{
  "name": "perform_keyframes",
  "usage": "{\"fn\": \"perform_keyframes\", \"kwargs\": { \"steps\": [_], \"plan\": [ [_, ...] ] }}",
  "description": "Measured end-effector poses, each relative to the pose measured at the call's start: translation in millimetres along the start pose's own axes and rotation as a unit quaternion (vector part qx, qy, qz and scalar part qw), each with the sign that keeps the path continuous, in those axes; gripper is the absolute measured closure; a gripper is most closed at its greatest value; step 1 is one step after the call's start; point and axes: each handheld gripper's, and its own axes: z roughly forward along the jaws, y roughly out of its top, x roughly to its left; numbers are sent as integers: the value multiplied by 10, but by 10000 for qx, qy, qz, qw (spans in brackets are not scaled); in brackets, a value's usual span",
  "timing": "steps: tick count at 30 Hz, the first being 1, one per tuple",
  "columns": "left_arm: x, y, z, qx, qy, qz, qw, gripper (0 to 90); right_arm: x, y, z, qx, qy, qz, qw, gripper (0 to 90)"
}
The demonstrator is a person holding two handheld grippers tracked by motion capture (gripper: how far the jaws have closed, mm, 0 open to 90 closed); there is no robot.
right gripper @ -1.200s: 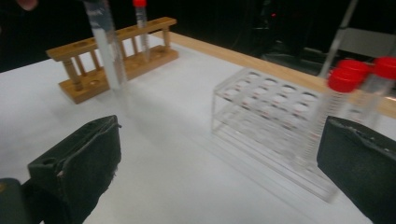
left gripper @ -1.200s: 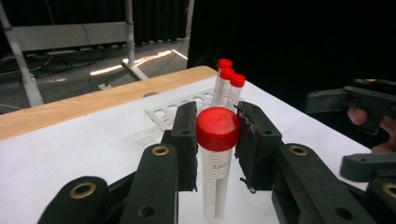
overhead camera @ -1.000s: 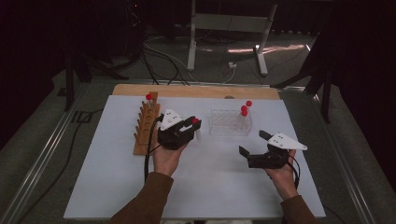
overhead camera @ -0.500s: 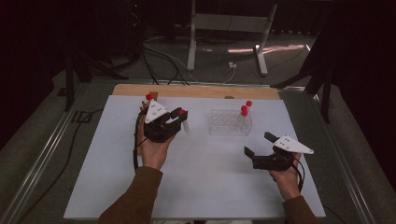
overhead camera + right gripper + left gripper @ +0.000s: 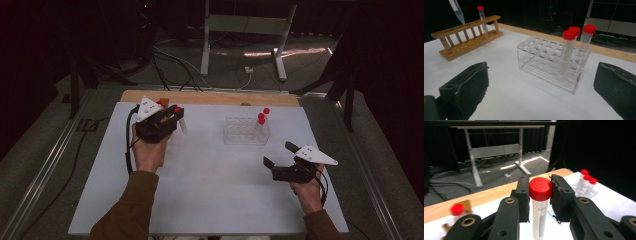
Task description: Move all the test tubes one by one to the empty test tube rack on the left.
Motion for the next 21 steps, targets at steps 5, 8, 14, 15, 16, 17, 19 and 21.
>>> {"fn": "perform_keyframes", "kwargs": {
  "steps": [5,8,14,15,16,17,19,21],
  "plan": [
    [162,27,-12,-105,384,-141,9991,709,1,-2,1,0,-17,3,10000,0],
    [253,22,14,-147,561,-261,9980,709,2,-3,2,4,-9,18,10000,0],
    [431,-25,79,-70,825,-372,9959,708,-10,0,-7,-16,-5,52,10000,0],
    [452,-34,90,-46,871,-349,9956,708,-14,0,-8,-21,-13,55,10000,0],
    [468,-42,102,-19,924,-327,9952,708,-18,0,-8,-22,-11,53,10000,0],
    [485,-50,112,-4,950,-319,9950,709,-18,0,-6,-19,-12,64,10000,0],
    [514,-64,136,32,1035,-279,9942,708,-15,-1,0,-13,-6,67,10000,0],
    [540,-78,166,53,1113,-258,9934,708,-6,-2,6,-8,2,71,10000,0]
  ]
}}
